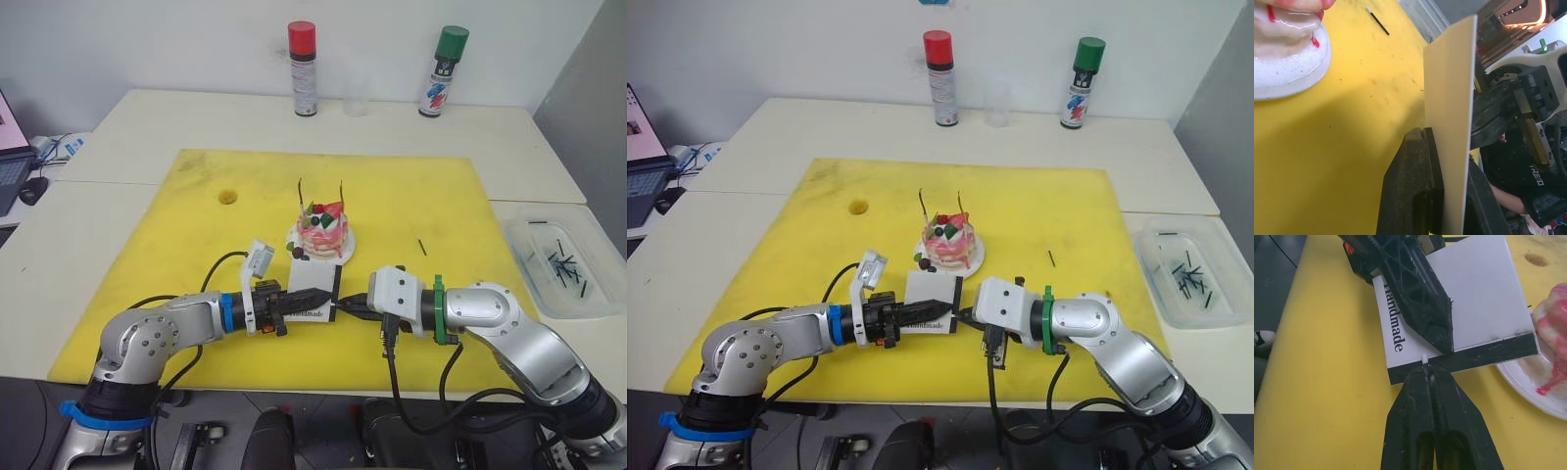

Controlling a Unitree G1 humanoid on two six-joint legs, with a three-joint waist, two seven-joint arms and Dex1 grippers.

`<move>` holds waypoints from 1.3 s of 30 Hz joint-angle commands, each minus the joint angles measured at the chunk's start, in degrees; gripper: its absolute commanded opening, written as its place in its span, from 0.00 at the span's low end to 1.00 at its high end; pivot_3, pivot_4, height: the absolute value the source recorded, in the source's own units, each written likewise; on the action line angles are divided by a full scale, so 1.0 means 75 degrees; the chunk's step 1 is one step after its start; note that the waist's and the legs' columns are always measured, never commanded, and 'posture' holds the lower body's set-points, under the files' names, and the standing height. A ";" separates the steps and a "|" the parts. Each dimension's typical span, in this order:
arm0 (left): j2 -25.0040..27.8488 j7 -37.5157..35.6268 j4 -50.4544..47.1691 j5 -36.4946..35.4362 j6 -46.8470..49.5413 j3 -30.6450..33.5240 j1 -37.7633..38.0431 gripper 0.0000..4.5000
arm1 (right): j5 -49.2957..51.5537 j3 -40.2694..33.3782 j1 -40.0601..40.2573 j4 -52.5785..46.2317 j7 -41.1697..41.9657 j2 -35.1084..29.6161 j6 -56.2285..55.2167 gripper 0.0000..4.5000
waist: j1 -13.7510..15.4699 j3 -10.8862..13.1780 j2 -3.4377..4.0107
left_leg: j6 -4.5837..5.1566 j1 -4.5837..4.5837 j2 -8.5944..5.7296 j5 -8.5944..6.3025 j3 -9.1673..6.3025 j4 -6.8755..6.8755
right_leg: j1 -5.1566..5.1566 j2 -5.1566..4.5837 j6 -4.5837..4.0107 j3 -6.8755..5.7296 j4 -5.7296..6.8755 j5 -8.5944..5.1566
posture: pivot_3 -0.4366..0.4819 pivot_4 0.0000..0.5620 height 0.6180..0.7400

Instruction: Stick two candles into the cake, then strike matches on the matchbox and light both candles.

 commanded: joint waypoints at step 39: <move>0.0912 0.0294 0.0231 -0.0286 0.0237 0.1914 -0.1497 0.00 | 0.0015 -0.0209 -0.1531 0.0861 0.1569 0.0148 -0.0836 0.01 | -0.0042 0.0004 -0.0002 | -0.0001 0.0064 -0.0001 0.0002 -0.0036 0.0022 | 0.0101 0.0001 -0.0003 -0.0030 -0.0008 0.0002 | 0.48 0.27 0.58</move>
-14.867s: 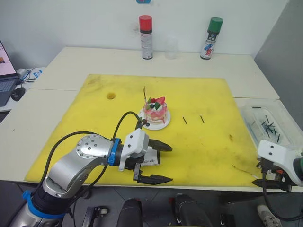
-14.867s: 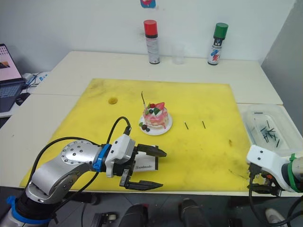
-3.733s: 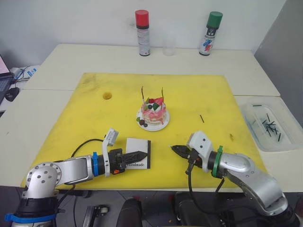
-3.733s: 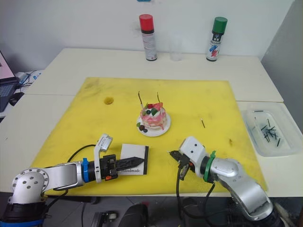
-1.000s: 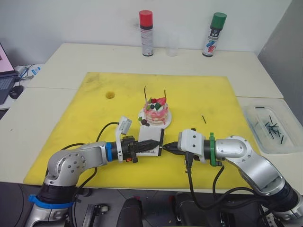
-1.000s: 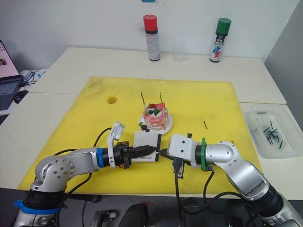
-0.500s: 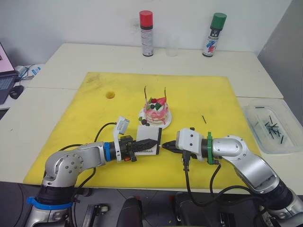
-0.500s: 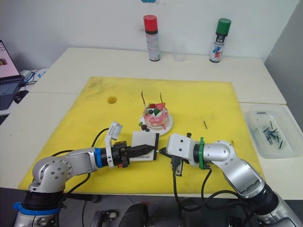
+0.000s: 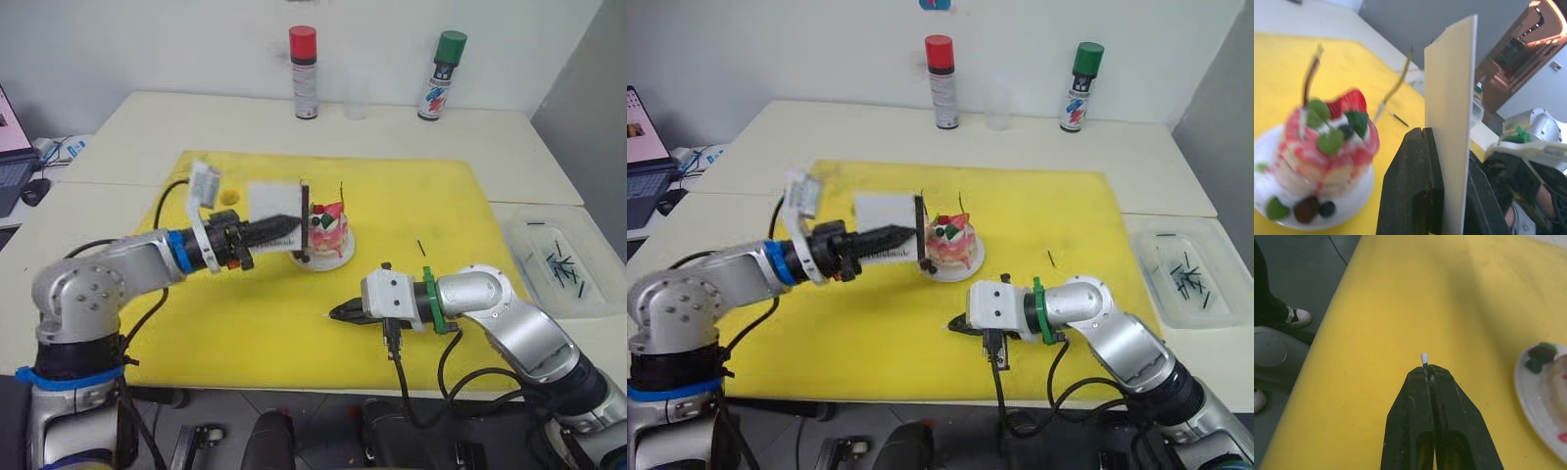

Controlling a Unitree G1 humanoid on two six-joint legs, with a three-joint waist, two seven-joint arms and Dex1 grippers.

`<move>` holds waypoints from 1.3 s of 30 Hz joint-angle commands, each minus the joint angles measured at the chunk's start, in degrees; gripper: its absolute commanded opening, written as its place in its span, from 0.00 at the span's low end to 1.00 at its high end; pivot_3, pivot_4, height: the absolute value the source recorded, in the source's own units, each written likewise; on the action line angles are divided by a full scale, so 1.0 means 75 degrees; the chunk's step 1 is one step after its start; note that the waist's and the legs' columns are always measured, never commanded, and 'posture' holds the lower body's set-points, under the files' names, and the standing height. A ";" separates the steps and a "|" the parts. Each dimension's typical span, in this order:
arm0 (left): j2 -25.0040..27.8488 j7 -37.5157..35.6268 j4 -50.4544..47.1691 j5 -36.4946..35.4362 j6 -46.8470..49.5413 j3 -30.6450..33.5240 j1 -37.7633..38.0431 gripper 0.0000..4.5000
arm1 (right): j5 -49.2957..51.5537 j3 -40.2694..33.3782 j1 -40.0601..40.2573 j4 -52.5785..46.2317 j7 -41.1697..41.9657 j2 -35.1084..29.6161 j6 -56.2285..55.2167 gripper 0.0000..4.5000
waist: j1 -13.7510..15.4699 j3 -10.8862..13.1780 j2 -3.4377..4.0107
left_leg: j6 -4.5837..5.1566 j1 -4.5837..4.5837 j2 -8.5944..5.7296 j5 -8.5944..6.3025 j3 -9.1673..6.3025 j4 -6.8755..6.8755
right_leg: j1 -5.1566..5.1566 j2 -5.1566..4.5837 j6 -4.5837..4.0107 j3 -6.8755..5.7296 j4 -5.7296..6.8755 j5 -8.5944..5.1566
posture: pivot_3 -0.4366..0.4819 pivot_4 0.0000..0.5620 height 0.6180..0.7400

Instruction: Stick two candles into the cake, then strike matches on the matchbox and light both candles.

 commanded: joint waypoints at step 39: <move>0.0371 -0.1229 0.0261 -0.0220 0.0804 -0.0260 0.0762 0.00 | -0.0390 -0.0375 -0.0603 0.1013 -0.0240 0.1178 -0.1515 0.01 | 0.0042 0.0002 0.0003 | -0.0004 -0.0014 0.0003 0.0003 -0.0132 -0.0021 | 0.0015 -0.0002 -0.0066 -0.0134 0.0019 -0.0036 | 0.48 0.27 0.58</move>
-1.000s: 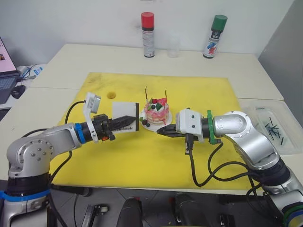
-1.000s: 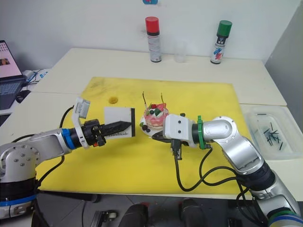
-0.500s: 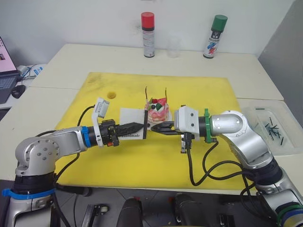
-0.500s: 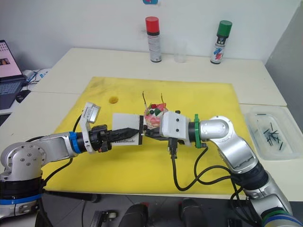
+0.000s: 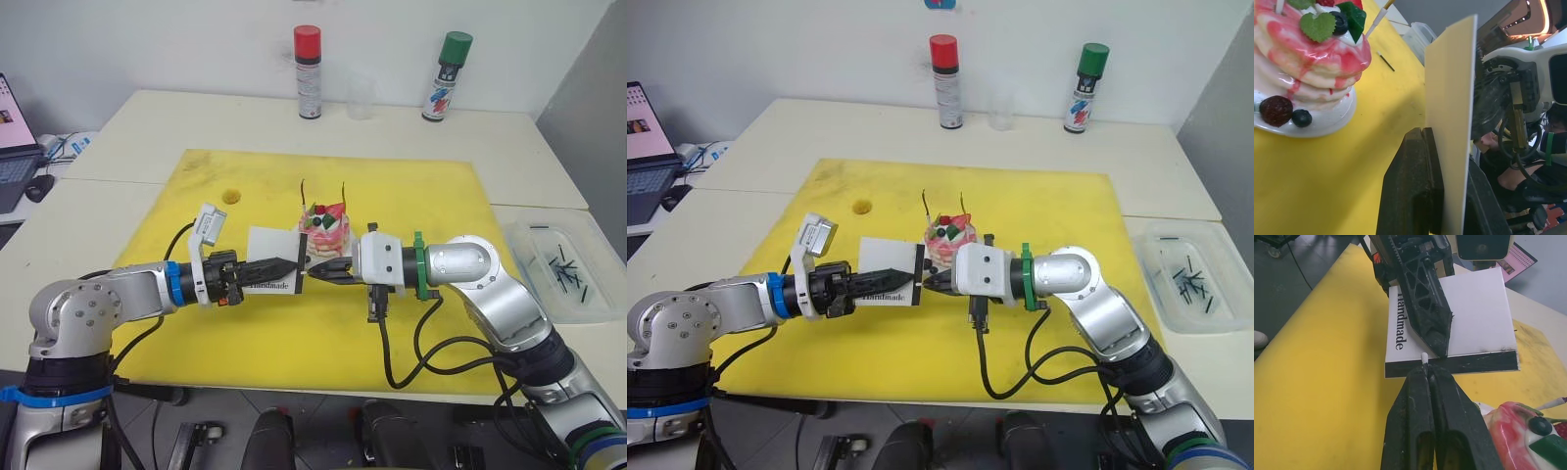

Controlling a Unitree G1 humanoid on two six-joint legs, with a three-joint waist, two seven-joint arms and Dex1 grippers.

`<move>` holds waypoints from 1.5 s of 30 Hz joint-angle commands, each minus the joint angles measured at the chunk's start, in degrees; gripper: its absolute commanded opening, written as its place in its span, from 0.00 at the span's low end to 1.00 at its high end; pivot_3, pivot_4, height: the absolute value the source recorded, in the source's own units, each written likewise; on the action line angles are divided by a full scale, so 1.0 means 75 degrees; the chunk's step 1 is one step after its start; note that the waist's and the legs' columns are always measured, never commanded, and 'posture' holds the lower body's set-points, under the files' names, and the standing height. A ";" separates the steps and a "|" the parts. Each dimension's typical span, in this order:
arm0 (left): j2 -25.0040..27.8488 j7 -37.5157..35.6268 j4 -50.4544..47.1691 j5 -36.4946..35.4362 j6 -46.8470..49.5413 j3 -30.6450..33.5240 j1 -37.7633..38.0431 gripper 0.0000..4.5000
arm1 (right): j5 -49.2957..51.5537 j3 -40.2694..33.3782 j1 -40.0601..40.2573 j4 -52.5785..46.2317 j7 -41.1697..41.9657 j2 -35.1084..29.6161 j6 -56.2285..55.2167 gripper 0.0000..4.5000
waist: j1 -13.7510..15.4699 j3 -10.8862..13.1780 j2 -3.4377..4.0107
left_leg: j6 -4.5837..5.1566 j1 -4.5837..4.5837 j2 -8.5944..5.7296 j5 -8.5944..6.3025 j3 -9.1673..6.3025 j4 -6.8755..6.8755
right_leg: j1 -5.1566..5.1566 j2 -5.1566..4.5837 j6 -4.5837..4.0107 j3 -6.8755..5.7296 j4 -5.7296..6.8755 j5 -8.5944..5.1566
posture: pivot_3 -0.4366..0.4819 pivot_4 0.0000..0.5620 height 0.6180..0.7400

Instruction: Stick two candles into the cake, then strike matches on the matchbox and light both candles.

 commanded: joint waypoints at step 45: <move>-0.0469 0.0531 0.0168 -0.0650 -0.0154 0.0354 -0.2108 0.00 | -0.1170 0.1097 -0.0096 0.0832 0.0372 0.0359 -0.0907 0.01 | 0.0041 0.0001 0.0001 | -0.0029 -0.0009 -0.0001 0.0017 -0.0018 -0.0001 | 0.0001 0.0000 0.0000 -0.0018 0.0000 0.0000 | 0.48 0.27 0.58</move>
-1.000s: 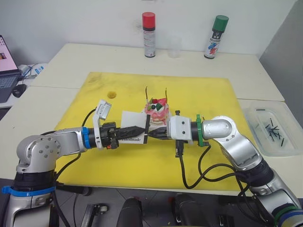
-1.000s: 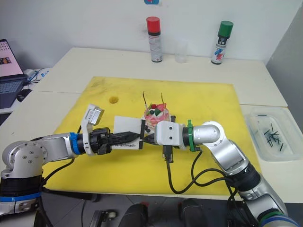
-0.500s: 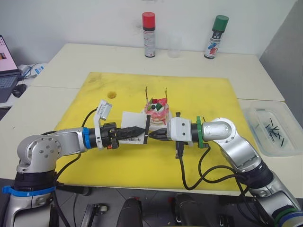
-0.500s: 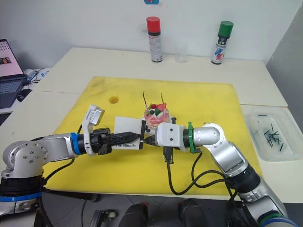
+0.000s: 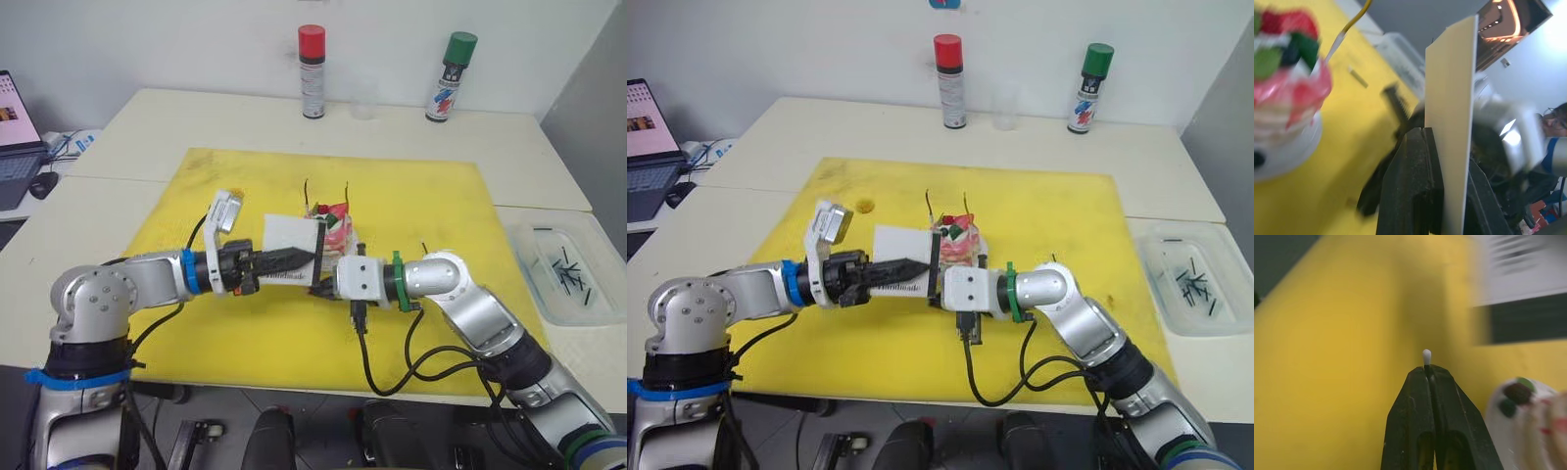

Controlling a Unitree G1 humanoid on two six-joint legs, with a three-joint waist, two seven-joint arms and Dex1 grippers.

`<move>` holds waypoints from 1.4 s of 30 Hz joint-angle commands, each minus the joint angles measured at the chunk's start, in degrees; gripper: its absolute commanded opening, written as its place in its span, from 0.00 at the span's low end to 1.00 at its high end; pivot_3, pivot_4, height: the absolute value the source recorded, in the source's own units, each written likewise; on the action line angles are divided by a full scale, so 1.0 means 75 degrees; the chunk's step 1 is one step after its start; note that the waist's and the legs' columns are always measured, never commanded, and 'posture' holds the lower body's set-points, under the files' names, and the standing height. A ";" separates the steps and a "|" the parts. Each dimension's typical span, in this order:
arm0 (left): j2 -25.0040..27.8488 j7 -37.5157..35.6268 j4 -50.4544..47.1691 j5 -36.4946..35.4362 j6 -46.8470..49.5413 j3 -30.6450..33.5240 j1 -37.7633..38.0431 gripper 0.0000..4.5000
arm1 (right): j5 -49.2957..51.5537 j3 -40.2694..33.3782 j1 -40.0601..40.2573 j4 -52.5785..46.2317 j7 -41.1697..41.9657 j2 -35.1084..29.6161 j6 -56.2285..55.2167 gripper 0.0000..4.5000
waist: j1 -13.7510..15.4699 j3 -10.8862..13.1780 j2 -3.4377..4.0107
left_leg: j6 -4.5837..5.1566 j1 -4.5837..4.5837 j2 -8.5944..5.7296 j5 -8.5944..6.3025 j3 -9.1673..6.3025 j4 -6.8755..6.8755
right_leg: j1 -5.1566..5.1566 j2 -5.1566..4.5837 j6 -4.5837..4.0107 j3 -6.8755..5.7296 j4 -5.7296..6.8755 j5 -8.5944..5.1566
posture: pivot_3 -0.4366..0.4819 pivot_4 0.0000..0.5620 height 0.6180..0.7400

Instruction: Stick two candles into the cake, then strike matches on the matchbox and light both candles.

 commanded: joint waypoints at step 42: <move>0.2503 -0.2954 -0.2217 0.3595 -0.2957 -0.1386 0.3312 0.00 | 0.1837 -0.2785 0.2263 -0.2995 -0.2875 -0.0983 0.4217 0.59 | -0.0021 0.0008 0.0013 | -0.0004 -0.0004 0.0000 0.0004 0.0015 -0.0026 | -0.0014 -0.0011 -0.0021 -0.0002 -0.0004 -0.0017 | 0.48 0.27 0.58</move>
